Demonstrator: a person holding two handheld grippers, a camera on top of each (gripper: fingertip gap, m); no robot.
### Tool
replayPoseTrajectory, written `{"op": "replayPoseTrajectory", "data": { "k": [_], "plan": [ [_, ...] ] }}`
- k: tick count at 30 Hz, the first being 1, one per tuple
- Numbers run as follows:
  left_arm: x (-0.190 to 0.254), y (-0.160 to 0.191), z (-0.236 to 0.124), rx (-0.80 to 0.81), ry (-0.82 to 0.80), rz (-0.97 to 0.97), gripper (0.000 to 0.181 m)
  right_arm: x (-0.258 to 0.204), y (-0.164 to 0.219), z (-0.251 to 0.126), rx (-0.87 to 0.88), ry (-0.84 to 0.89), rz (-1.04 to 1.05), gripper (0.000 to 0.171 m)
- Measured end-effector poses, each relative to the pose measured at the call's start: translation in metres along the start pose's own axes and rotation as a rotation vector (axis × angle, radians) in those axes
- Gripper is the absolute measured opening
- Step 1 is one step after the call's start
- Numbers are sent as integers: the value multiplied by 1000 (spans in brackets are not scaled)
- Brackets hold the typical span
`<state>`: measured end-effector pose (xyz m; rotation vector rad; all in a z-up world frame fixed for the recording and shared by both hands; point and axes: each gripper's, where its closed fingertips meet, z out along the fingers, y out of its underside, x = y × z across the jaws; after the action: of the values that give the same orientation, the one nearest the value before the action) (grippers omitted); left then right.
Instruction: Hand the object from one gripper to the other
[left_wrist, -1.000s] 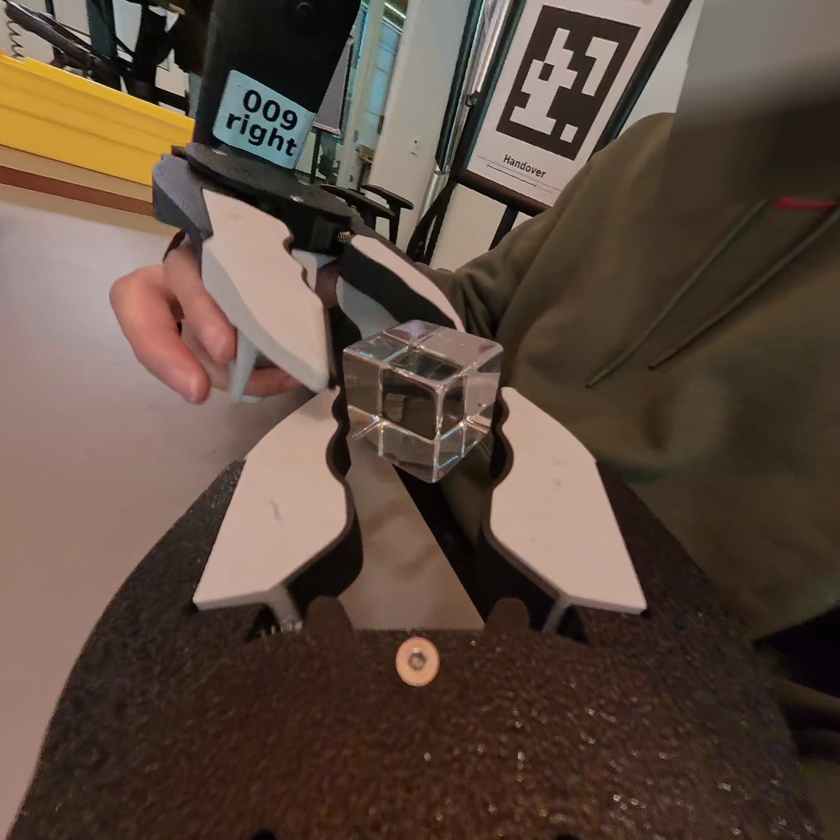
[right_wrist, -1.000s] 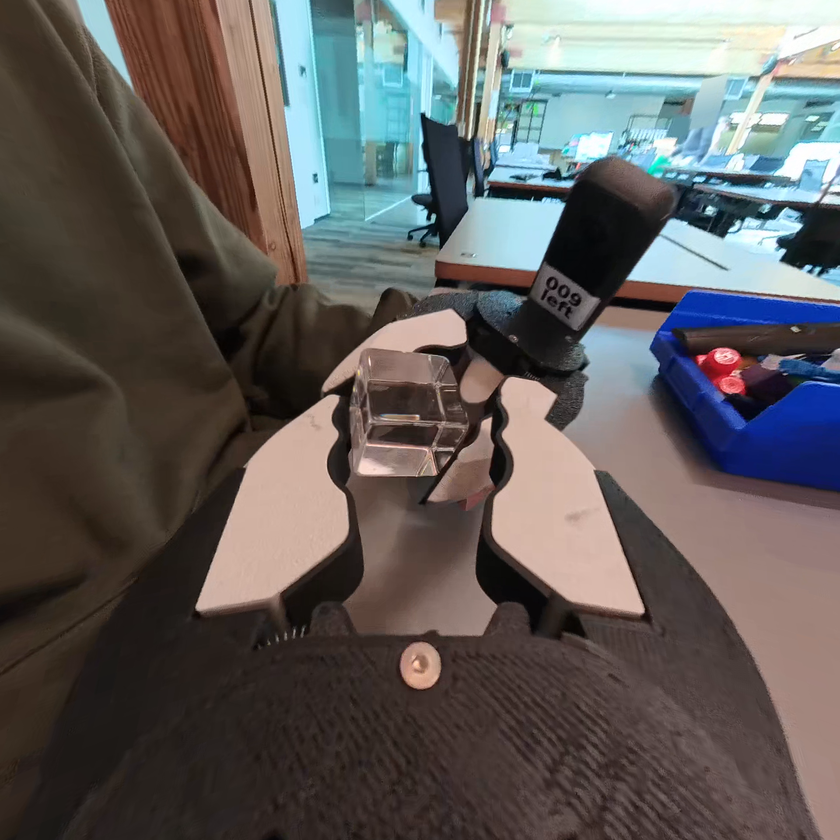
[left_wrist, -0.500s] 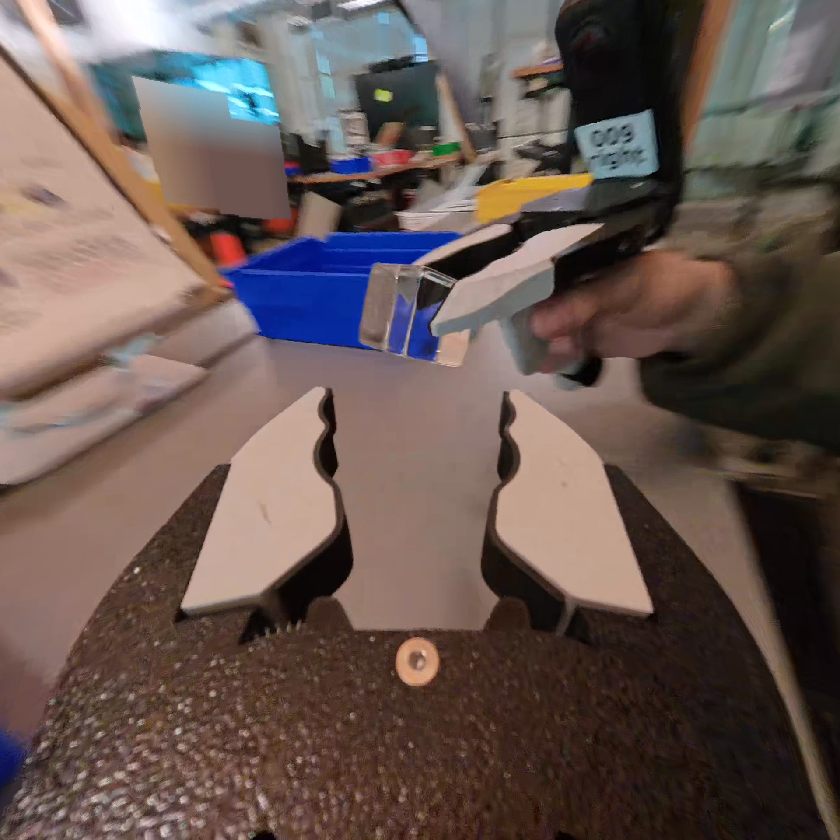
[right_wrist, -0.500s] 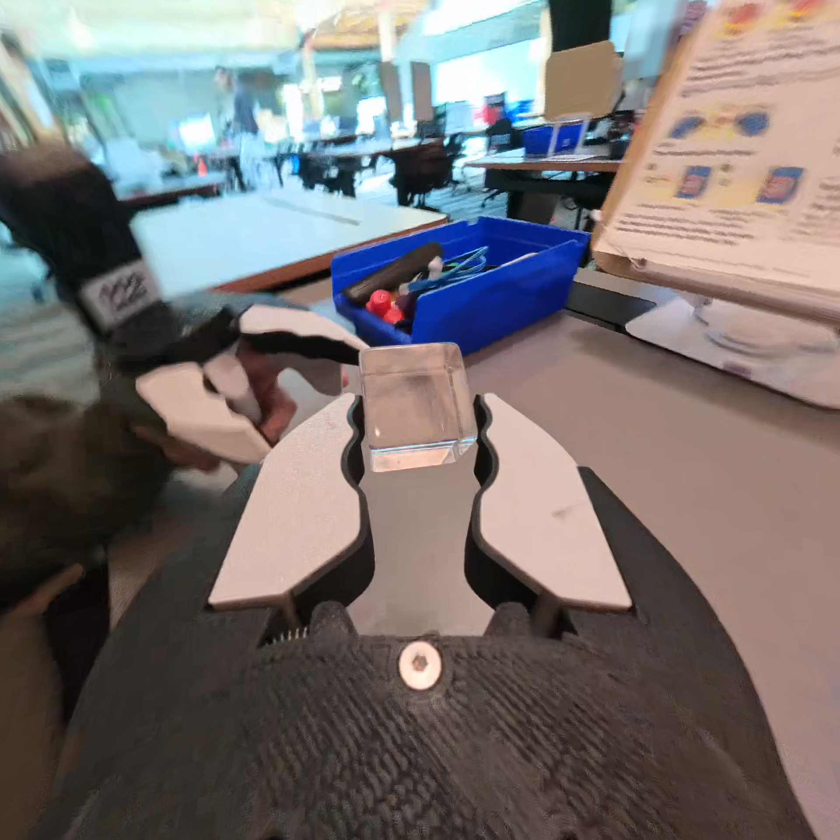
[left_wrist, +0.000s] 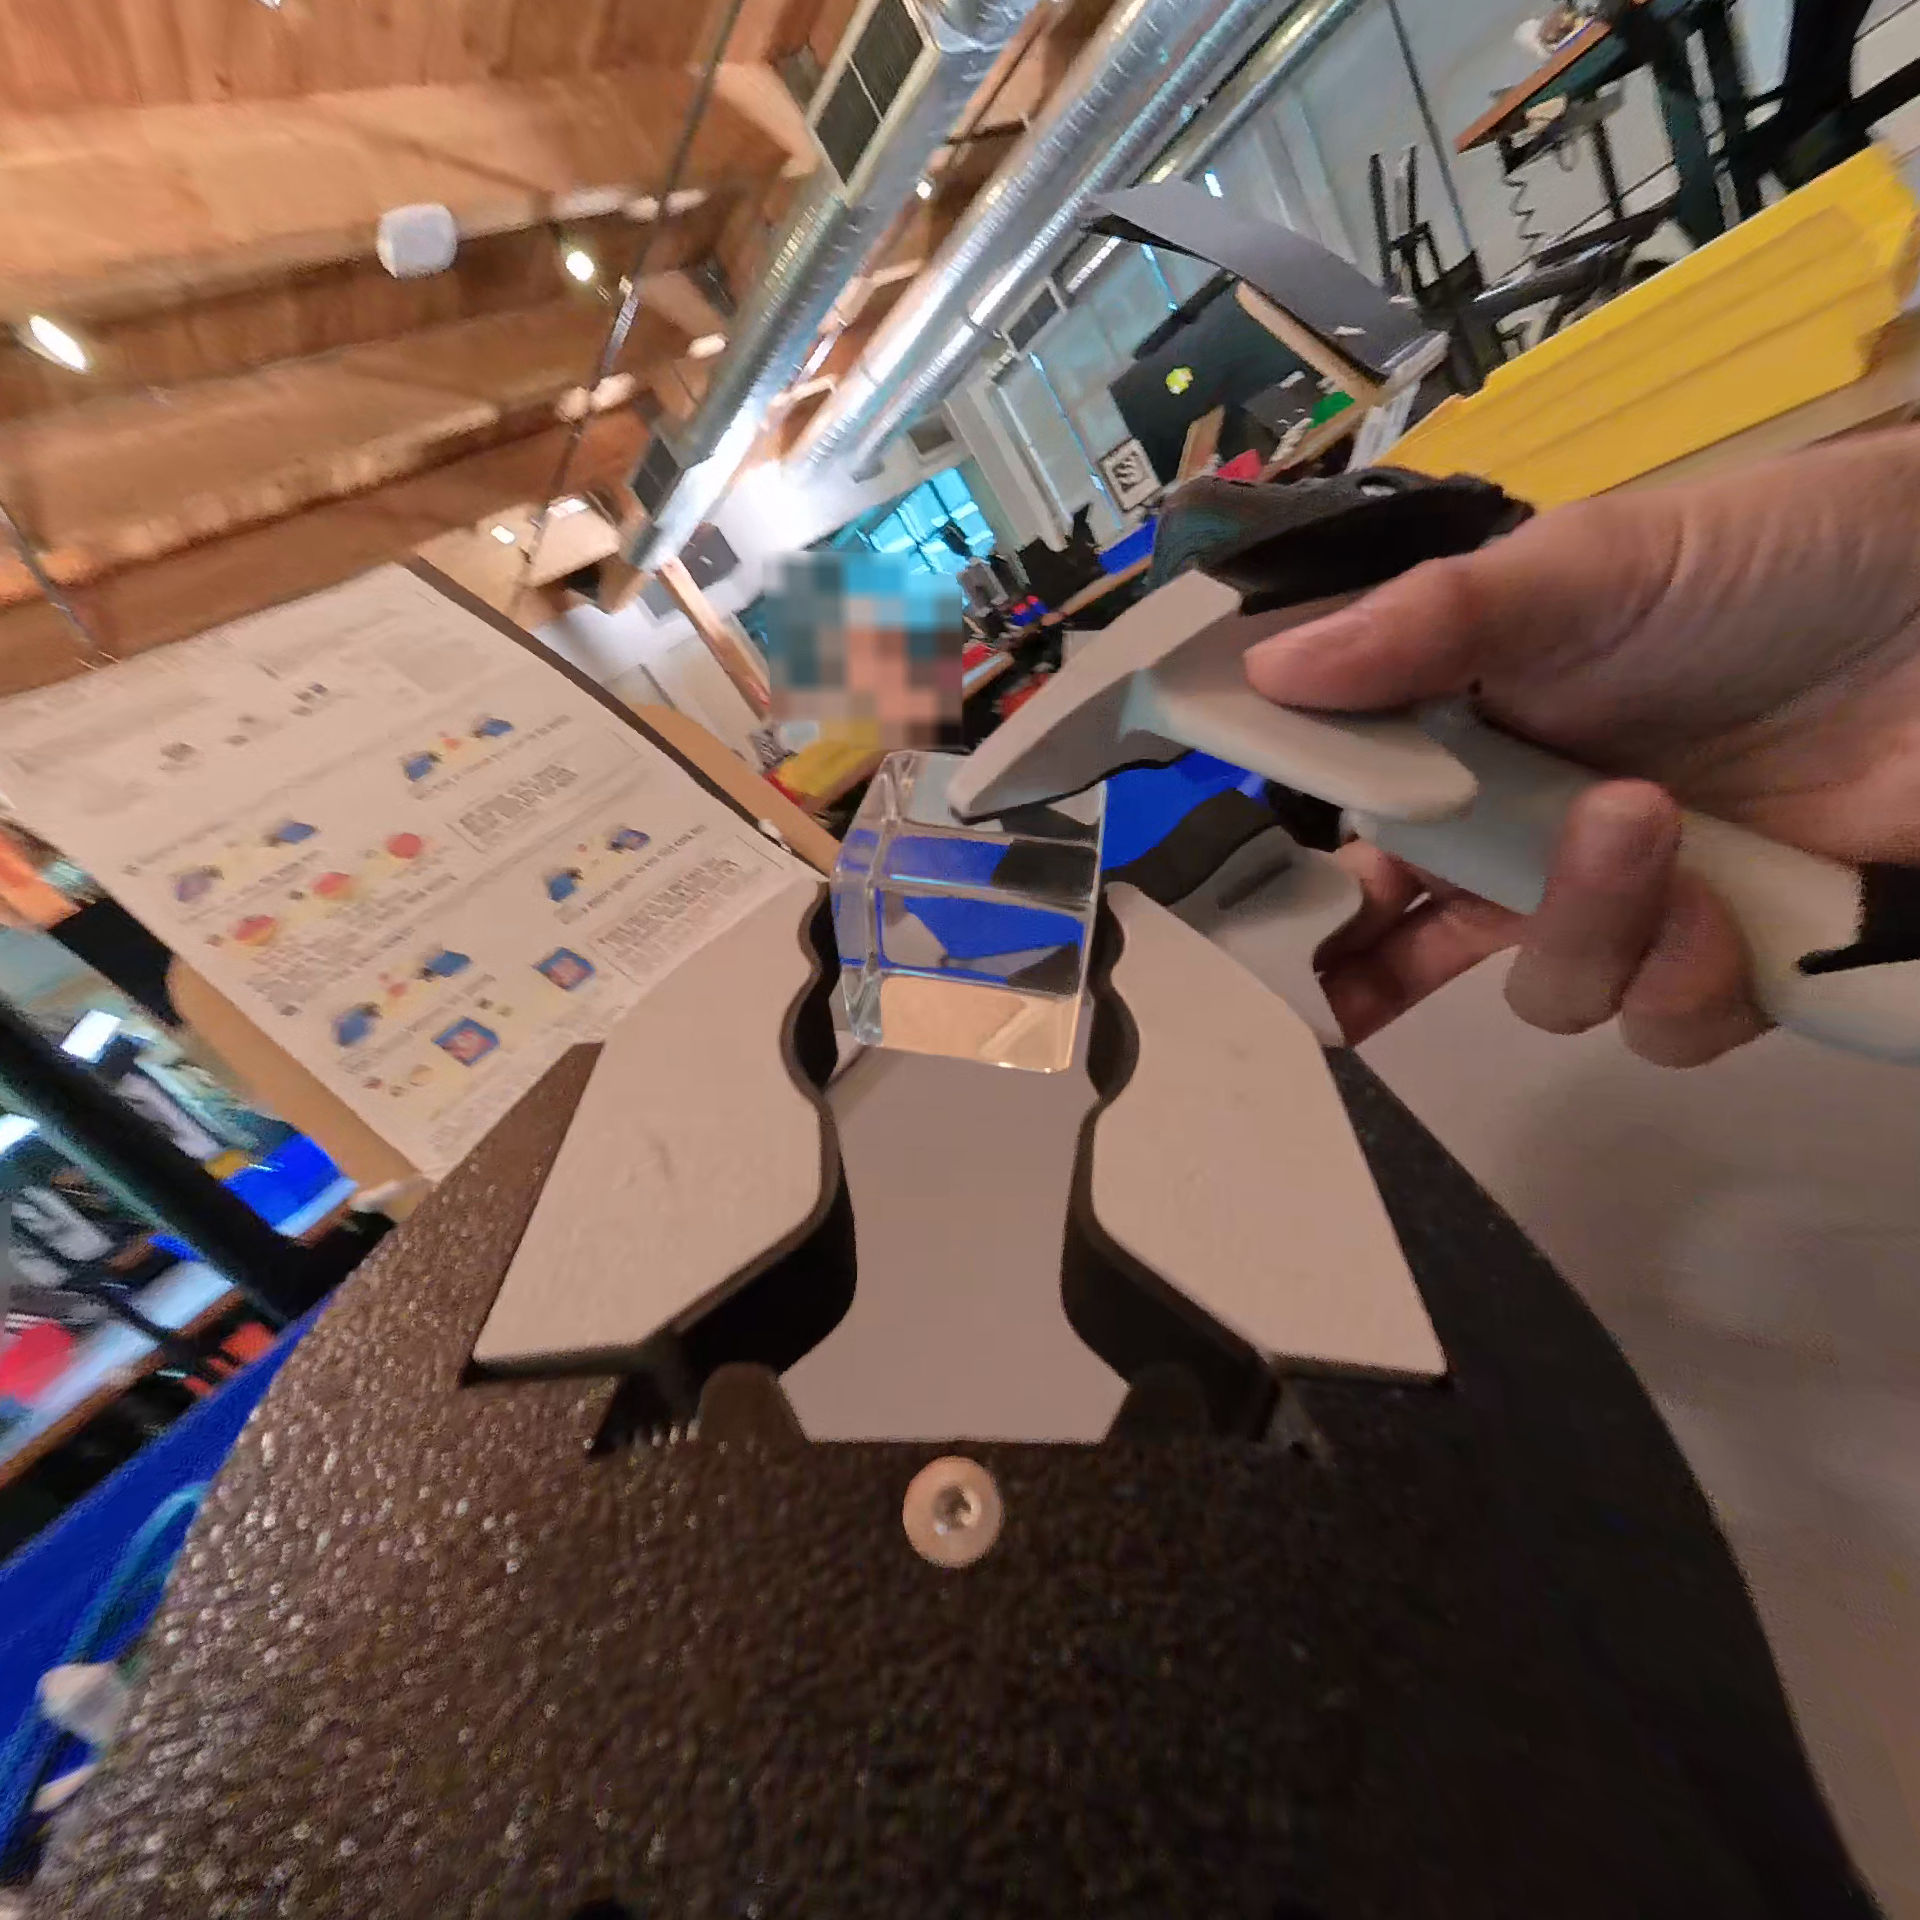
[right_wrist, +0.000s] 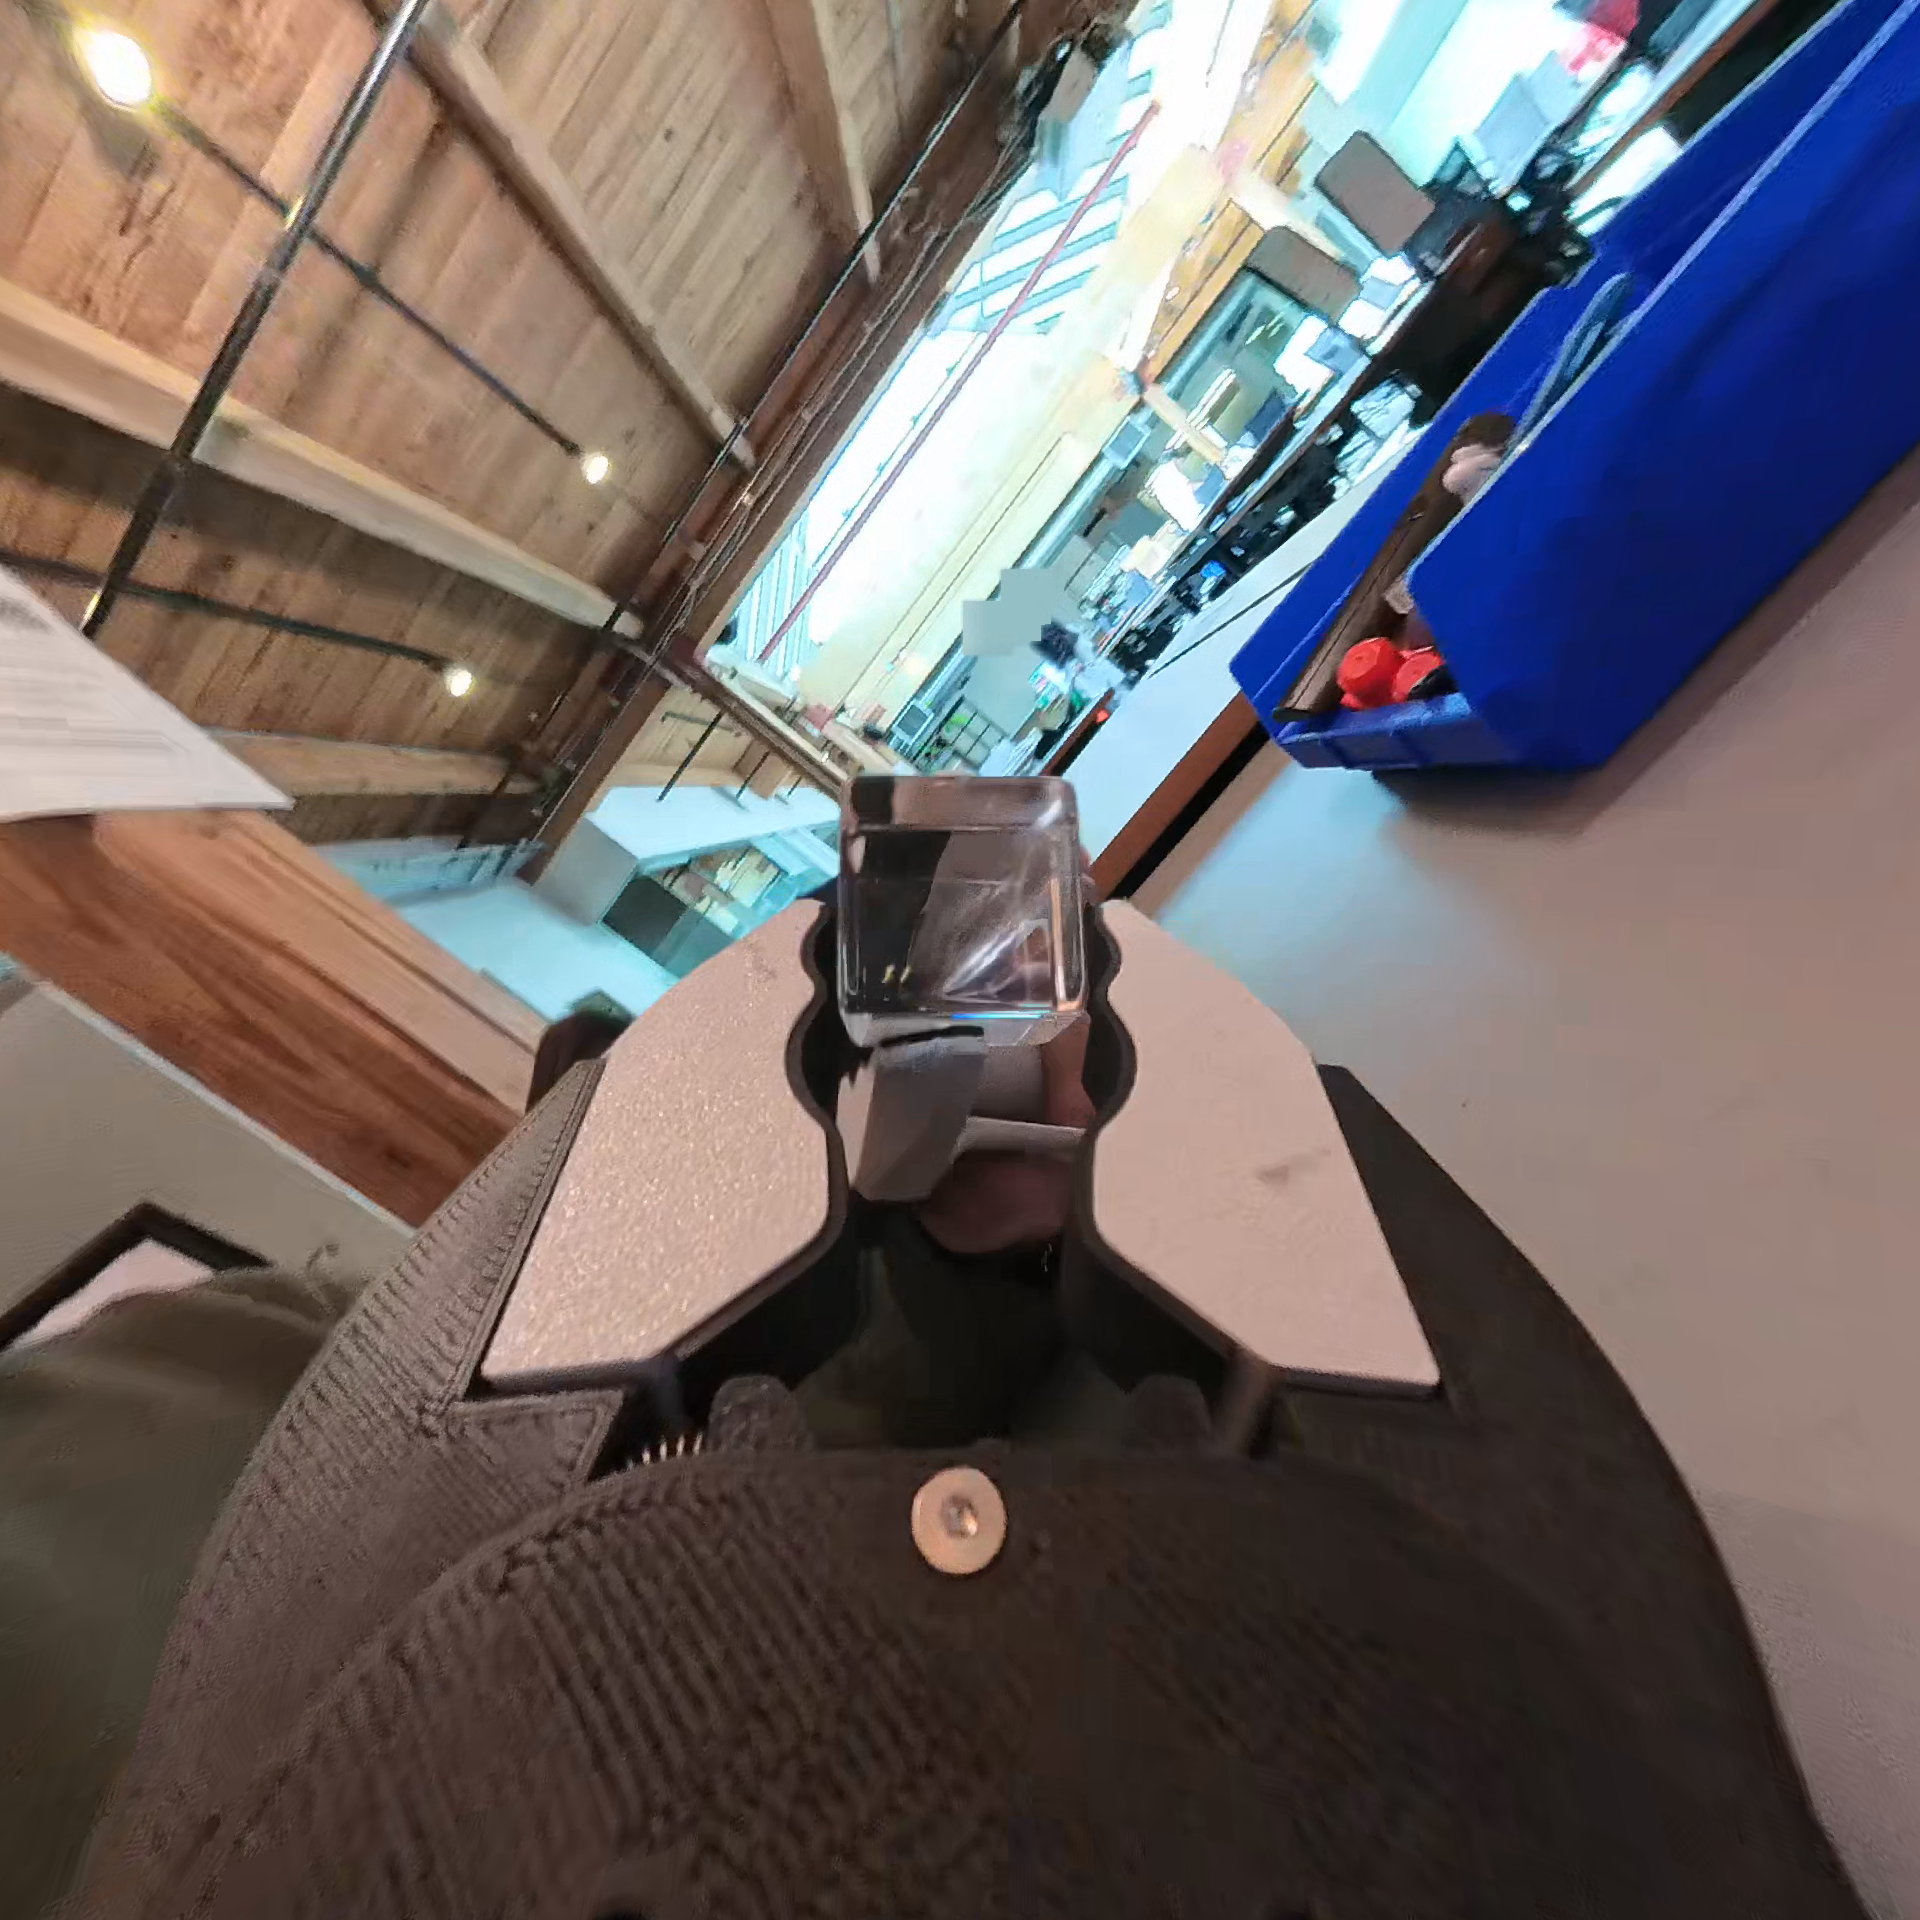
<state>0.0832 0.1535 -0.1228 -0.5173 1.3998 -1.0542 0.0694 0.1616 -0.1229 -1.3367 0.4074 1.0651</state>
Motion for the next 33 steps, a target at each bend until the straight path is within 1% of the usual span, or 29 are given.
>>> {"op": "replayPoseTrajectory", "data": {
  "k": [2,3,4,5,7,9,12,14,16,18,21,23,25,27,31,33],
  "plan": [
    [-3,0,-1,-14,72,-164,46,-5,0,-1,-44,-47,-120,53],
    [-5,-1,-2,-14,117,-274,46,-7,-2,-4,-55,-45,-214,60],
    [-8,-2,-4,-5,163,-384,46,-10,-5,-7,-64,-41,-326,67],
    [-8,-3,-6,-9,230,-509,46,-13,-6,-11,-78,-36,-449,70],
    [-5,2,-10,-90,388,-798,46,-15,-6,-19,-103,-3,-694,77],
    [3,0,-17,-126,551,-1018,46,-19,-3,-23,-124,1,-885,76],
    [18,0,-25,-173,716,-1188,46,-23,10,-22,-186,-26,-994,76],
    [30,-2,-29,-204,811,-1266,46,-23,21,-20,-232,-39,-1094,76],
    [40,-8,-34,-219,915,-1345,46,-16,32,-20,-309,-23,-1238,76],
    [45,-12,-36,-235,979,-1408,46,-10,40,-20,-368,-2,-1352,76],
    [50,-7,-37,-288,997,-1474,45,-17,48,-18,-379,-43,-1417,62],
    [51,-7,-38,-298,1017,-1516,45,-8,52,-18,-437,-10,-1461,54],
    [56,-4,-38,-336,1017,-1517,45,4,54,-19,-494,39,-1516,45],
    [58,1,-38,-370,995,-1498,45,9,56,-19,-522,53,-1533,45],
    [49,1,-32,-340,931,-1518,46,12,48,-15,-506,134,-1465,45],
    [39,7,-24,-293,826,-1466,48,18,42,-12,-488,189,-1382,45]
  ]
}}
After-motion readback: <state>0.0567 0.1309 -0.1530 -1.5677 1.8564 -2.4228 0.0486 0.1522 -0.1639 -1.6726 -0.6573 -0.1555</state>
